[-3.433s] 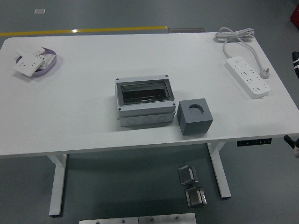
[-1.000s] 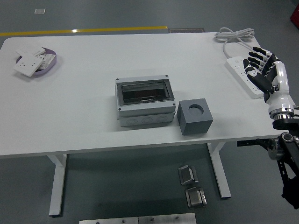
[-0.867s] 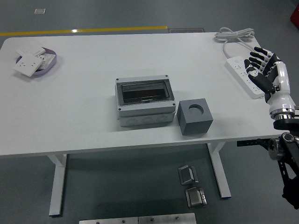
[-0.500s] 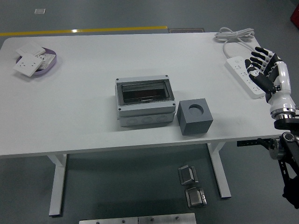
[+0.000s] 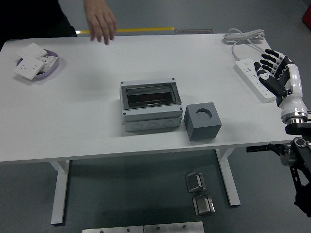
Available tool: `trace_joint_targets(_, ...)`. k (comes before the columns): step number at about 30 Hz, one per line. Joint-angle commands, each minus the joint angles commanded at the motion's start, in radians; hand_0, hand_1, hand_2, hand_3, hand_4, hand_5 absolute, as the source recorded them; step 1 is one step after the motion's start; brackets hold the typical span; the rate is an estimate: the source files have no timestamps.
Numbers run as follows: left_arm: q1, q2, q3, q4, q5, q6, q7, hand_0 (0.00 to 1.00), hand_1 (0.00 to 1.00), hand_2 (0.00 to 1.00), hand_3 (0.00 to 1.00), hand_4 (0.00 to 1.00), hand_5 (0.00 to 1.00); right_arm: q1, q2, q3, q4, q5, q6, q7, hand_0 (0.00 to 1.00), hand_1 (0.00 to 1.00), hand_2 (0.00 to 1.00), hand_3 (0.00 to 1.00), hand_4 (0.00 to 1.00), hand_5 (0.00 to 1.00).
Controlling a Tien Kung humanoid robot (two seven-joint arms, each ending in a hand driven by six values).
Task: Pick up the cylinder from the cube,place it in the box,flap close box
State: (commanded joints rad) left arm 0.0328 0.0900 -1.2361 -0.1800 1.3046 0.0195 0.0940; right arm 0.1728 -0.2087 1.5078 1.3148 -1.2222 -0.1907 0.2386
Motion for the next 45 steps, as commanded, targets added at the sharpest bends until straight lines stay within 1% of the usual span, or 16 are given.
trace_joint_targets(16,0.001,-0.003,-0.003,0.000,-0.006,0.000,0.002,0.585,0.618,0.569,0.609,0.651,0.279,-0.004,0.002,0.014,0.001,0.001,0.002,0.001,0.776,0.727,0.744,0.706,0.753,0.197)
trace_joint_targets(22,-0.006,-0.004,-0.001,0.000,-0.008,-0.002,0.003,0.585,0.618,0.569,0.610,0.650,0.278,-0.003,0.002,0.019,-0.002,0.005,0.002,0.001,0.776,0.727,0.744,0.703,0.752,0.198)
trace_joint_targets(36,0.001,-0.012,0.002,0.000,-0.009,0.000,0.004,0.586,0.618,0.569,0.610,0.650,0.279,0.000,0.002,0.007,-0.009,0.006,0.002,0.000,0.773,0.727,0.743,0.701,0.759,0.213)
trace_joint_targets(45,0.001,-0.012,0.002,0.000,-0.006,0.000,0.004,0.585,0.618,0.568,0.609,0.649,0.280,-0.003,0.000,0.009,-0.010,0.005,-0.001,-0.004,0.774,0.727,0.743,0.700,0.761,0.227)
